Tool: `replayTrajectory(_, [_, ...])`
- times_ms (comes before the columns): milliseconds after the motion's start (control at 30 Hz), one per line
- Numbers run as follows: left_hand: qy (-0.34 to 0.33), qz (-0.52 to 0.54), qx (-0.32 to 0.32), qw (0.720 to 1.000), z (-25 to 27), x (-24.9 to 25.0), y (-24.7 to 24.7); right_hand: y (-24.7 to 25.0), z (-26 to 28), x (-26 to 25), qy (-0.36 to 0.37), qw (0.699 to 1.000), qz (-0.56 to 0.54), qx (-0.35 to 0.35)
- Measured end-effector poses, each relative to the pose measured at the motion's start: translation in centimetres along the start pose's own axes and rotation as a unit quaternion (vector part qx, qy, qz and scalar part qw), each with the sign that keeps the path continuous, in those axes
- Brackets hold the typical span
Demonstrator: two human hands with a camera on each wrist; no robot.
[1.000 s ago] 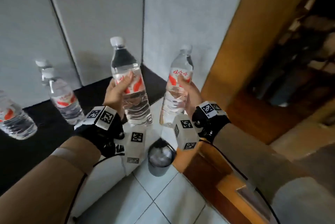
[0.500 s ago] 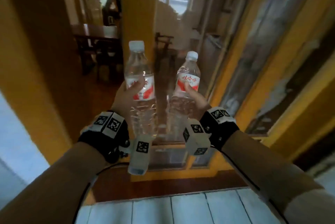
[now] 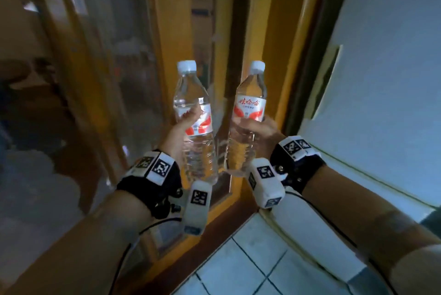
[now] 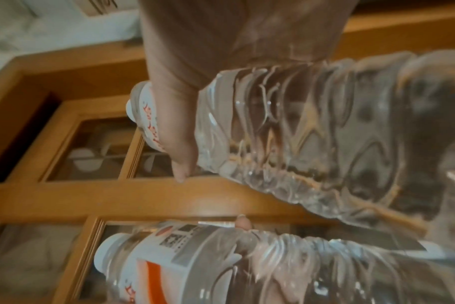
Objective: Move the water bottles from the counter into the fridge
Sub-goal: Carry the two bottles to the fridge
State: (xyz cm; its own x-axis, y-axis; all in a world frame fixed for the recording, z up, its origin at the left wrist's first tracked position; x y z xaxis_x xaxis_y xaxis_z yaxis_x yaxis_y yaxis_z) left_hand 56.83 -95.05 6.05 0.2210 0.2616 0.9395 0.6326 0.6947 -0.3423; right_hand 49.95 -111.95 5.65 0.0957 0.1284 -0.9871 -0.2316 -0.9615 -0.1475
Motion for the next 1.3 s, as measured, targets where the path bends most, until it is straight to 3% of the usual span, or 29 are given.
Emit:
replayTrajectory(233, [0.046, -0.031, -0.11, 0.992, -14.4, -1.4, -4.2, 9.8, -7.8, 0.0, 0.014, 0.993, 0.032, 0.115])
replayTrajectory(367, [0.015, -0.017, -0.141, 0.99, -22.6, -1.6, -5.9, 15.0, -11.6, -0.7, 0.04, 0.985, 0.066, 0.157])
replayTrajectory(633, [0.084, 0.031, -0.203, 0.975, -35.8, -6.1, -11.9, 29.1, -16.6, -1.1, -0.009, 0.934, 0.072, 0.349])
replayTrajectory(800, [0.107, 0.014, -0.242, 0.964, -42.0, -8.4, -15.5, 37.4, -19.6, -0.5, -0.031, 0.905, 0.086, 0.415])
replayTrajectory(1033, [0.118, -0.028, -0.251, 0.96, -47.0, -10.3, -17.4, 39.2, -21.6, -0.6, -0.076, 0.885, 0.145, 0.436])
replayTrajectory(1300, [0.133, 0.012, -0.254, 0.958, -46.2, -11.0, -16.7, 38.2, -21.3, 0.2, -0.104, 0.875, 0.141, 0.451])
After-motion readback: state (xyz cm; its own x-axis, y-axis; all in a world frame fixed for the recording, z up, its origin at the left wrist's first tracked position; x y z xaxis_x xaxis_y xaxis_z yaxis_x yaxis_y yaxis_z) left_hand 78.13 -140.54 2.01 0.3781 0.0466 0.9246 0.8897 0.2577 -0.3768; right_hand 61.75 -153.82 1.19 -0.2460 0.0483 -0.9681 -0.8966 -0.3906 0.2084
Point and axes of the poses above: each hand's wrist, its own z-axis away from the middle knuckle, its own y-axis out of the back of the hand, x = y × z, the point moved 4 cm from there along -z, towards the middle knuckle, and after that the axes turned 11 degrees about -x, right-handed, at the moved point
